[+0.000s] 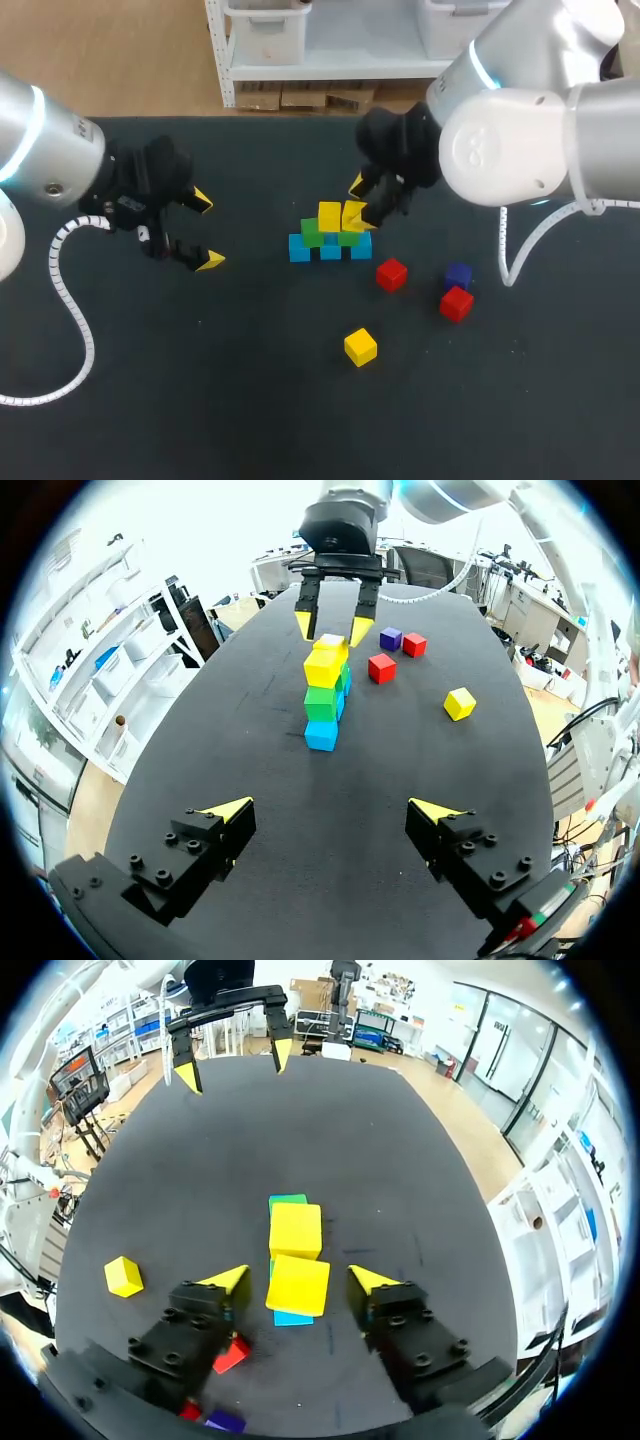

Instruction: Place the blue cubes, place green cubes on the blue cubes, place the yellow cubes on the green cubes, then place the red cubes on the yellow cubes, and place purple cube on the red cubes.

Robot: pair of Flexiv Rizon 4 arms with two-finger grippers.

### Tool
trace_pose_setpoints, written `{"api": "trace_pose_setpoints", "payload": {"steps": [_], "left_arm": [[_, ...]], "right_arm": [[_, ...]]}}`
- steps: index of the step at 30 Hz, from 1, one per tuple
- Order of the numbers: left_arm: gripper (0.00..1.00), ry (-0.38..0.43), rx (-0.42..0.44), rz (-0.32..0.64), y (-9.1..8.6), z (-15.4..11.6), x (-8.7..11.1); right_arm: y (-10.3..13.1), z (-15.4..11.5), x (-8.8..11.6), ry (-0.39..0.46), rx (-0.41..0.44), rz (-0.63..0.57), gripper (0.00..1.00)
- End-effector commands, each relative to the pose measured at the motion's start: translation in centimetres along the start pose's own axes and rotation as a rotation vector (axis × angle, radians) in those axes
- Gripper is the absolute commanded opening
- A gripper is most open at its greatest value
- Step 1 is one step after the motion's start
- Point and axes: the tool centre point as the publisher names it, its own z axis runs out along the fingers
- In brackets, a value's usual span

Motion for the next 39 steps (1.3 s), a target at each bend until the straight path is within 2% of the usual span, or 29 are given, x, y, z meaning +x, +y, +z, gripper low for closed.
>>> {"api": "trace_pose_setpoints", "payload": {"steps": [1,8,9,11,13,14,20,39], "left_arm": [[1.00,-0.011,0.001,0.004,0.0,-0.1,0.3],[1.00,-0.011,0.001,0.004,0.0,-0.1,0.3],[1.00,-0.011,0.001,0.004,0.0,-0.1,0.3],[1.00,-0.011,0.001,0.004,0.0,-0.1,0.3],[1.00,-0.011,0.001,0.004,0.0,-0.1,0.3],[1.00,-0.011,0.001,0.004,0.0,-0.1,0.3],[1.00,-0.011,0.001,0.004,0.0,-0.1,0.3],[1.00,-0.011,0.001,0.004,0.0,-0.1,0.3]], "right_arm": [[-0.2,-0.5,0.1,-0.001,0.004,0.002,1.00],[-0.6,-2.8,0.5,-0.032,0.044,0.018,1.00],[-0.6,-3.0,0.6,-0.033,0.044,0.018,0.95],[-0.5,-3.3,1.1,-0.033,0.050,0.022,0.47],[-0.4,-3.5,1.7,-0.021,0.053,0.024,0.14],[-0.3,-3.4,2.0,-0.018,0.052,0.026,0.00],[0.3,-2.5,3.1,0.002,0.023,0.028,0.00],[0.4,-0.9,3.2,0.008,0.006,0.013,0.00]]}}
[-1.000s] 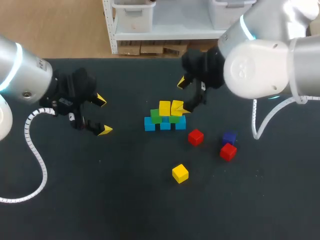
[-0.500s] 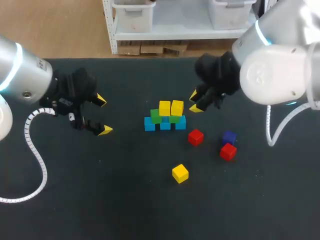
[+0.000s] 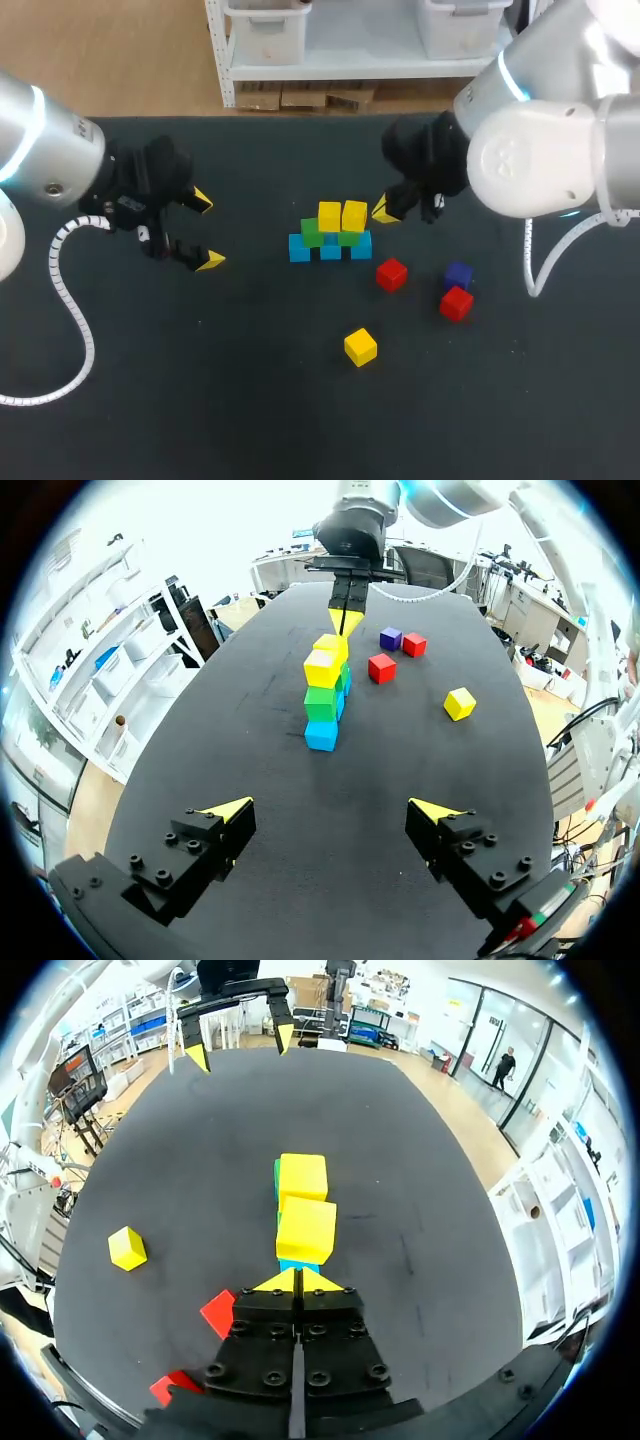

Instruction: Place the blue cubes, place green cubes on the blue cubes, place the yellow cubes on the green cubes, then place the red cubes on the yellow cubes, and place purple cube on the red cubes.

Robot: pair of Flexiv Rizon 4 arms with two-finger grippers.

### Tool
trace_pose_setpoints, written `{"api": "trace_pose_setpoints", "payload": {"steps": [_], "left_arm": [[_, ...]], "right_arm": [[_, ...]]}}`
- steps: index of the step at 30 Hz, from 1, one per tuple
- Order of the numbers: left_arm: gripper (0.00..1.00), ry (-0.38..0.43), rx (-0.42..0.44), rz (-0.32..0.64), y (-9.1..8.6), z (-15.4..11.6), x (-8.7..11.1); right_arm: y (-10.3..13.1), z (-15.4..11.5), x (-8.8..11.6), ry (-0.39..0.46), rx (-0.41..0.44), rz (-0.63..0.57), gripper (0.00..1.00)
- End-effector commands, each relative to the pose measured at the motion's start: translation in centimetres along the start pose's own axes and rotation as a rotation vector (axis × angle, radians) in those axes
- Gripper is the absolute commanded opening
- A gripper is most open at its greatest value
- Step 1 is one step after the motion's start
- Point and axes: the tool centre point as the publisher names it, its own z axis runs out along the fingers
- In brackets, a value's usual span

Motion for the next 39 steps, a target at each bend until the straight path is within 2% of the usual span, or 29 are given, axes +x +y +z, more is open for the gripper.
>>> {"api": "trace_pose_setpoints", "payload": {"steps": [1,39], "left_arm": [[1.00,-0.011,0.001,0.004,-0.05,-0.10,0.28],[1.00,-0.011,0.001,0.004,-0.05,-0.10,0.28]], "right_arm": [[-0.28,0.22,-0.03,-0.004,-0.006,-0.001,0.00],[-1.27,0.80,-0.99,-0.016,-0.009,-0.014,0.00]]}}
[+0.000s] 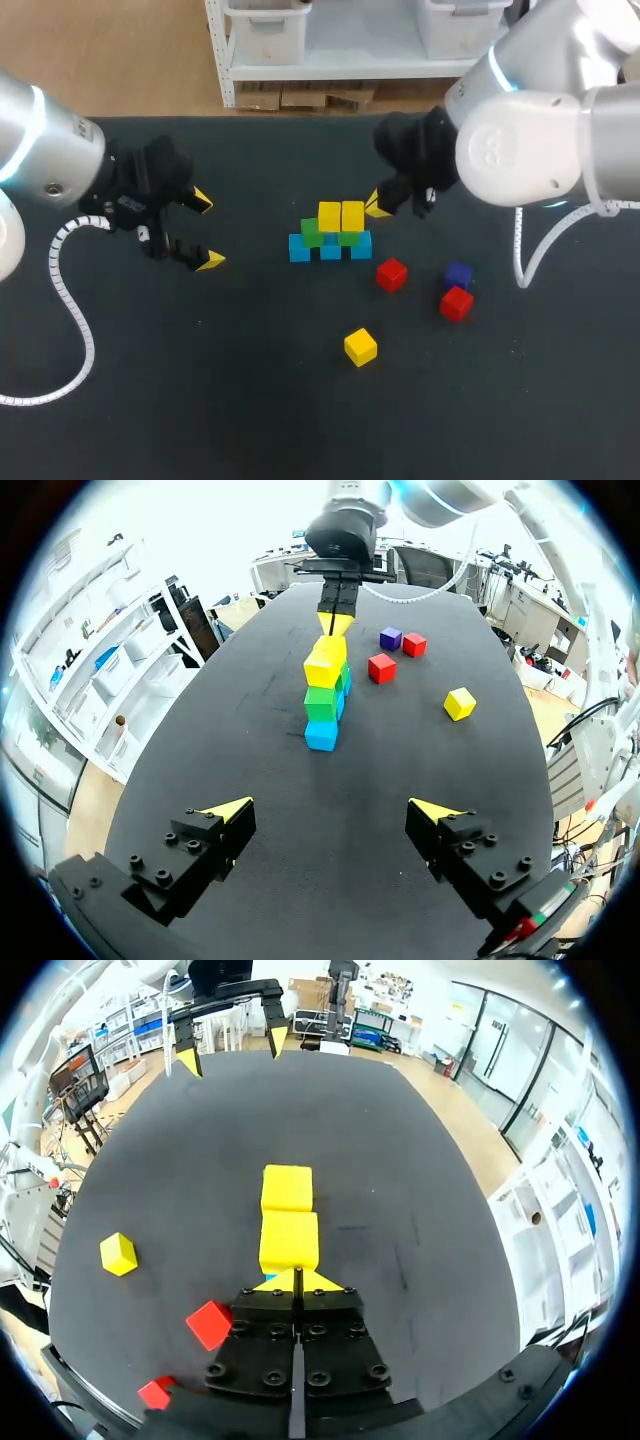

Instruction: Place the blue cubes, place green cubes on the blue cubes, place the yellow cubes on the green cubes, then place the red cubes on the yellow cubes, and place purple cube on the red cubes.

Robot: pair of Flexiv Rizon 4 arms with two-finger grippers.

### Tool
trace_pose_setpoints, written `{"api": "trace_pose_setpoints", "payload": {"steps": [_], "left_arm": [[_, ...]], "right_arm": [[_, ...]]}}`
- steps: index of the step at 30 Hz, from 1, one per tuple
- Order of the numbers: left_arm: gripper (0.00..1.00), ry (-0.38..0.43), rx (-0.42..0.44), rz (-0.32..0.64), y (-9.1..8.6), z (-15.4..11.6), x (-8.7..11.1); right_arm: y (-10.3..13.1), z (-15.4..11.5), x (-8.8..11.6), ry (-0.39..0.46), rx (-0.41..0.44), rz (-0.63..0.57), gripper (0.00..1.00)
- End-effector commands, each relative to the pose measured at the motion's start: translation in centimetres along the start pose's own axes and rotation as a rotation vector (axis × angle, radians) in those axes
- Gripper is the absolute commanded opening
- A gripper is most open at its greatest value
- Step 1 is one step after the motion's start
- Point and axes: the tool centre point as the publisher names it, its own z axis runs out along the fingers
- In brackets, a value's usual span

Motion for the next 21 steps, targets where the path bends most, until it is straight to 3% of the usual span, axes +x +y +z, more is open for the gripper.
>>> {"api": "trace_pose_setpoints", "payload": {"steps": [1,21], "left_arm": [[1.00,-0.011,0.001,0.004,0.0,-0.1,0.3],[1.00,-0.011,0.001,0.004,0.0,-0.1,0.3]], "right_arm": [[-0.2,0.1,0.0,-0.003,-0.004,0.000,0.00],[1.2,0.0,0.1,0.001,-0.027,0.005,0.00]]}}
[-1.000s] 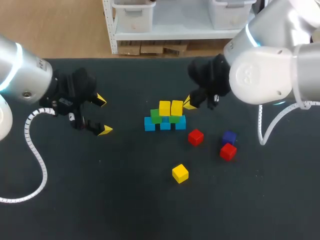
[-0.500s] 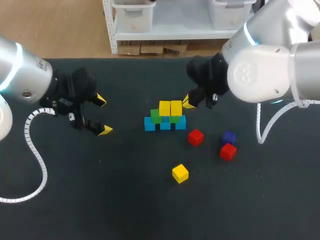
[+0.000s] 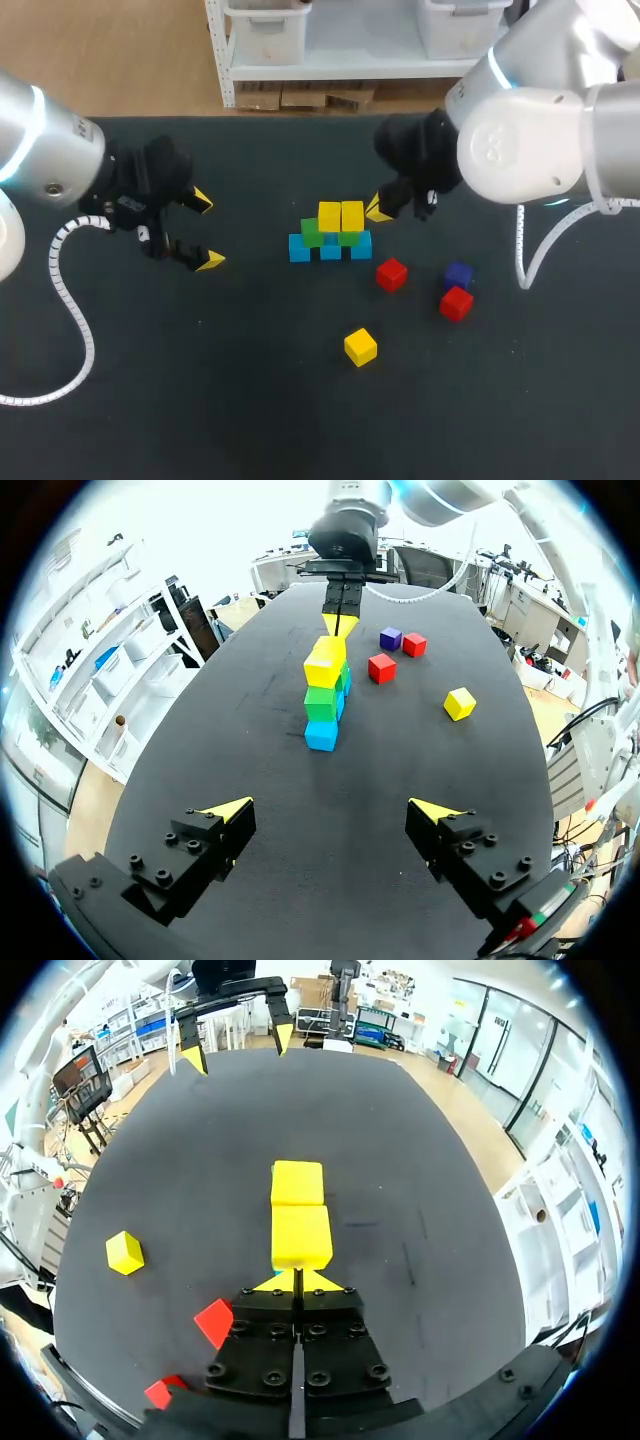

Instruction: Place the blue cubes, place green cubes on the blue cubes, place the yellow cubes on the green cubes, then place the red cubes on the yellow cubes, and place purple cube on the red cubes.

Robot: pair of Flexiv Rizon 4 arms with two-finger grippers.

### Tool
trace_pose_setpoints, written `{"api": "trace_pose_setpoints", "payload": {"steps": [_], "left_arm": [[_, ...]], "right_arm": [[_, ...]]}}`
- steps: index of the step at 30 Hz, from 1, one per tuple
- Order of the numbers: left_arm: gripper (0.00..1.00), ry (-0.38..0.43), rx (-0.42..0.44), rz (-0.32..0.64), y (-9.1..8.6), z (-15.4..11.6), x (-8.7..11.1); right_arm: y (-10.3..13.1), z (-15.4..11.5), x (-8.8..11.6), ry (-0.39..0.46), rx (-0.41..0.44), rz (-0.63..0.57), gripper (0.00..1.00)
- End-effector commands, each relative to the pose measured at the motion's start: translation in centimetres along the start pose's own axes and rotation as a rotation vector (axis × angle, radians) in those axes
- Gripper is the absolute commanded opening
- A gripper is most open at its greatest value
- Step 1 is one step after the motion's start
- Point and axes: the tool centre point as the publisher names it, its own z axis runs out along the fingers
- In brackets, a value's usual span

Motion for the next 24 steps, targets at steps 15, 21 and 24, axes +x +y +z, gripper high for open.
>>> {"api": "trace_pose_setpoints", "payload": {"steps": [15,21,24], "left_arm": [[1.00,-0.011,0.001,0.004,0.0,-0.1,0.3],[1.00,-0.011,0.001,0.004,0.0,-0.1,0.3],[1.00,-0.011,0.001,0.004,0.0,-0.1,0.3]], "right_arm": [[1.1,-0.4,0.2,-0.004,-0.005,-0.006,0.00],[1.9,-1.2,1.2,0.010,-0.011,-0.003,0.00],[2.2,-1.5,1.9,0.013,-0.031,-0.016,0.39]]}}
